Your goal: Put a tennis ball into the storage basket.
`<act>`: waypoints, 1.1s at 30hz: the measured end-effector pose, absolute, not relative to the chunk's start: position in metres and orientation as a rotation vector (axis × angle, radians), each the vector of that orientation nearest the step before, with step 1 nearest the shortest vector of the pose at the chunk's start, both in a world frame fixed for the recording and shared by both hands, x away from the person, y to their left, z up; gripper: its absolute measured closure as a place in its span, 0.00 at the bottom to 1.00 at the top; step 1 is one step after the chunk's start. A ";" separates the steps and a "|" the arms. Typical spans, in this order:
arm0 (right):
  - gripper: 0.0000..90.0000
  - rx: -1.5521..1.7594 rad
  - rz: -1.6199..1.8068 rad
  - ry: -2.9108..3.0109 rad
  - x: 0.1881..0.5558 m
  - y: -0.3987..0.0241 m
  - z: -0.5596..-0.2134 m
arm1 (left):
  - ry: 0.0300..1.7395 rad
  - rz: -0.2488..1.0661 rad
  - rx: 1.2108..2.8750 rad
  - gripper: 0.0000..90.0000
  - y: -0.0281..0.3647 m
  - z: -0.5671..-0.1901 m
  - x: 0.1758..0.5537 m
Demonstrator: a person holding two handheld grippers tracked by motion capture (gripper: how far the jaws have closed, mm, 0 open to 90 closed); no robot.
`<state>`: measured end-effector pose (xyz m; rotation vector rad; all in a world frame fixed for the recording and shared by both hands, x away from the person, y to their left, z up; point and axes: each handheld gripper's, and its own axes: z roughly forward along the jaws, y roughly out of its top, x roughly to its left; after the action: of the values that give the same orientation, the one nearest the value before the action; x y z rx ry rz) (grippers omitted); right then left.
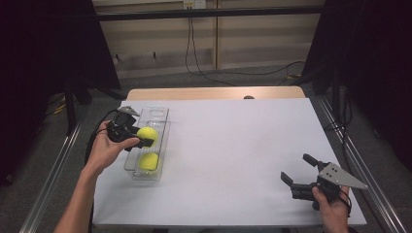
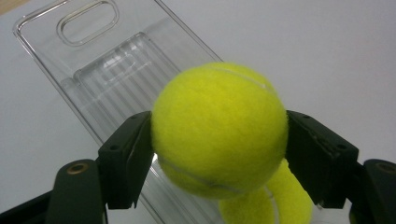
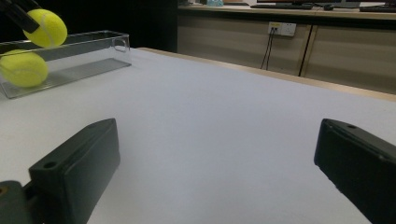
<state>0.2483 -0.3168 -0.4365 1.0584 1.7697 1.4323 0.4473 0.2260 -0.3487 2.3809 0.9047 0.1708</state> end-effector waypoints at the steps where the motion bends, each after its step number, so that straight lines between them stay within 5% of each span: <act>1: 0.00 1.058 1.432 1.771 0.248 -0.317 -0.437 | 0.903 0.172 2.381 0.30 0.226 -0.350 0.447; 33: 0.00 1.060 1.432 1.769 0.248 -0.317 -0.437 | 0.928 0.127 2.436 0.30 0.218 -0.368 0.453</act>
<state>0.2482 -0.3170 -0.4366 1.0597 1.7687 1.4320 0.4530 0.2178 -0.3680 2.4361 0.9276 0.1273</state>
